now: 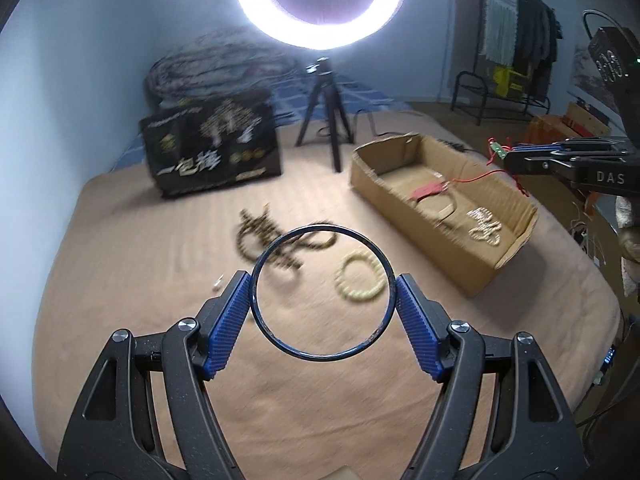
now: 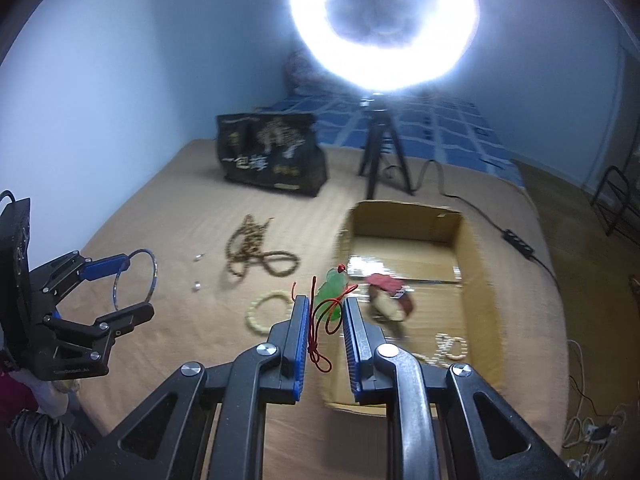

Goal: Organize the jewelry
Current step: 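Carry the bangle with left tool while right tool carries the pendant to the box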

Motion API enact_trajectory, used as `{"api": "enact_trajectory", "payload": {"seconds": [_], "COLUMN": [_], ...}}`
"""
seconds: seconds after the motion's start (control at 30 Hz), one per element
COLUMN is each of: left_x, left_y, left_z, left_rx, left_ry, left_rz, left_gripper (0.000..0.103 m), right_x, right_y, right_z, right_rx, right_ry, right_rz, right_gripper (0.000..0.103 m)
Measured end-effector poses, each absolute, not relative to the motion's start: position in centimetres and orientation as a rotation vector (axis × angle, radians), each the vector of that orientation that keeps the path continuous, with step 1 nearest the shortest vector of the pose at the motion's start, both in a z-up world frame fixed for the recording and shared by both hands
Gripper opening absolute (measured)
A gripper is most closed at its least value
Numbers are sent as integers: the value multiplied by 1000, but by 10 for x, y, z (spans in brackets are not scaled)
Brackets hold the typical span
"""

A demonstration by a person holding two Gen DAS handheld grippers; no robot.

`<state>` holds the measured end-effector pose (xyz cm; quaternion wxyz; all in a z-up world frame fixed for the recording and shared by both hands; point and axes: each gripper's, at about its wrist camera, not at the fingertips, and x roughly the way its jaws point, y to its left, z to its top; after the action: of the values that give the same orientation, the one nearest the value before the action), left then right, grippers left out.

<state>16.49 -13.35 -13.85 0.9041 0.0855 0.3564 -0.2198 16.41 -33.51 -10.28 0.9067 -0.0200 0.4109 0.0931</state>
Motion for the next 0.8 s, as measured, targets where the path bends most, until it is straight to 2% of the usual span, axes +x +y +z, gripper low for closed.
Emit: {"api": "enact_trajectory", "payload": {"seconds": [0.37,0.8], "left_x": [186,205], "left_y": [-209,-271], "left_z": [-133,-152], "left_rx": [200,210], "left_ry": [717,739], "left_rz": [-555,-632], "left_gripper": [75,75], "right_x": [180,224], "right_y": [-388,-422], "right_z": [-102,-130], "right_rx": [-4,47], "right_ry": [831,850], "right_rz": [124,98], "right_gripper": [15,16]}}
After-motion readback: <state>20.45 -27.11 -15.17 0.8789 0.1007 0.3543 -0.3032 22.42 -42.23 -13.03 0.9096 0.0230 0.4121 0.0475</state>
